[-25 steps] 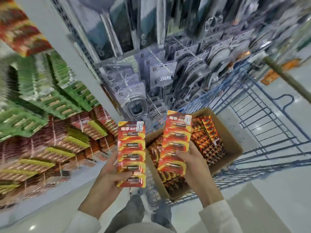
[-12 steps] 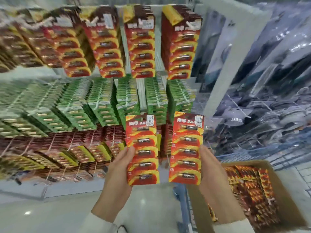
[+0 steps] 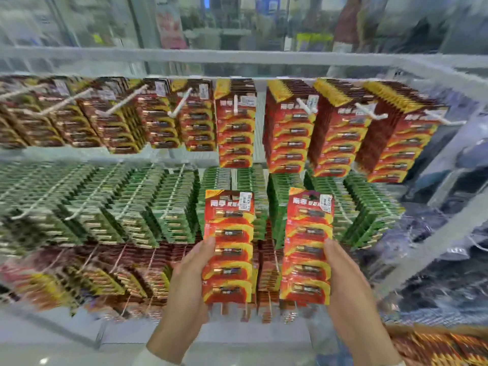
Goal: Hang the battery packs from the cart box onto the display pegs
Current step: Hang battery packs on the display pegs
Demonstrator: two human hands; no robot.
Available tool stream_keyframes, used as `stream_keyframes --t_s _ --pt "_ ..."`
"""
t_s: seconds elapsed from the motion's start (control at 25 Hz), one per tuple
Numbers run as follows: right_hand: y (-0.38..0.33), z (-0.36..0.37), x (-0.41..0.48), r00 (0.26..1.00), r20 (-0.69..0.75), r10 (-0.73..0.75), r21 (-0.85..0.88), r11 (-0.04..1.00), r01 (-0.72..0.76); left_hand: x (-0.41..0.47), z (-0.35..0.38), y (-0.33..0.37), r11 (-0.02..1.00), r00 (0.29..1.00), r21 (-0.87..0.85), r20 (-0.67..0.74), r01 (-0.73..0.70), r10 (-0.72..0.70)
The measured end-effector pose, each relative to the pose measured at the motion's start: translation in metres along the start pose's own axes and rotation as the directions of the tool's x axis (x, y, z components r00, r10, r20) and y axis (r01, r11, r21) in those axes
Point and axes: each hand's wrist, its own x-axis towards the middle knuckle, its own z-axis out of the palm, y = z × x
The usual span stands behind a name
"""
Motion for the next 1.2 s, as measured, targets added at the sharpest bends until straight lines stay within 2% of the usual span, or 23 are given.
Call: stream_keyframes --t_s 0.4,0.56,0.88,1.0,1.2 --pt "-0.021 0.021 0.012 0.998 0.020 0.060 -0.010 0.998 -0.060 0.027 0.057 0.084 0.961 0.958 0.026 0.081 -0.277 0.274" --pt "-0.022 0.020 0.011 0.996 -0.003 0.086 -0.010 0.996 -0.086 0.035 0.071 0.088 0.959 0.957 0.003 0.054 -0.284 0.284" --pt "-0.028 0.014 0.008 0.994 0.039 0.099 -0.008 0.995 -0.099 0.041 0.073 0.086 0.960 0.960 0.006 0.016 -0.280 0.280" --pt "-0.038 0.015 0.011 0.996 0.069 0.063 -0.050 0.997 -0.060 0.053 0.074 0.089 0.961 0.961 0.016 0.029 -0.275 0.275" --pt "-0.085 0.033 0.020 0.980 0.143 -0.141 -0.117 0.980 0.158 0.095 0.086 0.102 0.959 0.962 0.072 0.024 -0.274 0.273"
